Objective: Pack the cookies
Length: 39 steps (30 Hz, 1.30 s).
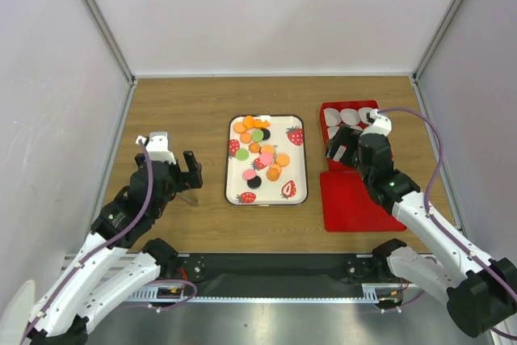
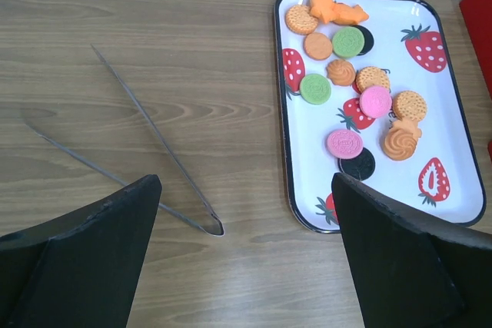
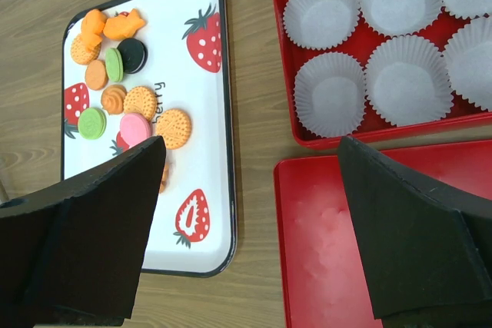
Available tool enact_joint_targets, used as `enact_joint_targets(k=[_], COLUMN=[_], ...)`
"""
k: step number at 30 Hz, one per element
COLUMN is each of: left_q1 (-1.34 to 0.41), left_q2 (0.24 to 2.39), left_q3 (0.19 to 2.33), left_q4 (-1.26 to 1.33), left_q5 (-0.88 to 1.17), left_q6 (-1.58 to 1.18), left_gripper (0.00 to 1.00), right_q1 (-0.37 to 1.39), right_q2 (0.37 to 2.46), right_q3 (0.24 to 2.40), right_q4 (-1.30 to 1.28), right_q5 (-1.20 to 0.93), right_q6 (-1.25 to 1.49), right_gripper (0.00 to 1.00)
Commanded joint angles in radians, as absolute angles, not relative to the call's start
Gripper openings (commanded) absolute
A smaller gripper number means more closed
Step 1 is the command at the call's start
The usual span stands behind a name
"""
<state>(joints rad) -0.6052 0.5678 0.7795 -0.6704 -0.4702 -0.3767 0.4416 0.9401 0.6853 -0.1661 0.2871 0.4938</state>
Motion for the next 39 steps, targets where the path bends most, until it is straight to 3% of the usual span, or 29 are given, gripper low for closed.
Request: enact_joint_targets(k=[1,13,17,20,25,32,39], left_q1=[-0.597,-0.558,-0.374,-0.217,-0.137,-0.130,-0.089], left_q2=[0.578,0.667,0.732,0.826,1.096,1.406,1.584], left_q3=[0.792,0.836,0.838,0.844,0.965,1.106,1.129], left_q4=[-0.673,-0.738,-0.726,-0.675,-0.624,-0.606,-0.588], left_q5=[-0.500,-0.540,-0.421,-0.336,-0.339,-0.445,-0.465], left_q6=[-0.394,-0.460,-0.469,-0.485,-0.557,-0.644,-0.721], left_gripper=[1.00,1.00,0.97,0.89,0.74,0.68,0.66], right_q1=[0.437,0.437,0.436,0.436,0.433,0.422,0.410], right_q2=[0.910,0.931,0.940,0.948,0.963,0.945,0.942], right_q3=[0.684,0.673,0.673,0.664,0.664,0.649,0.626], right_q4=[-0.147,-0.141,-0.140,-0.123,-0.118,-0.124,-0.117], right_q5=[0.301,0.275,0.258,0.245,0.235,0.236,0.218], right_q6=[0.482,0.466,0.460,0.463,0.463,0.462,0.466], right_gripper=[1.00,1.00,1.00,1.00,1.00,1.00,1.00])
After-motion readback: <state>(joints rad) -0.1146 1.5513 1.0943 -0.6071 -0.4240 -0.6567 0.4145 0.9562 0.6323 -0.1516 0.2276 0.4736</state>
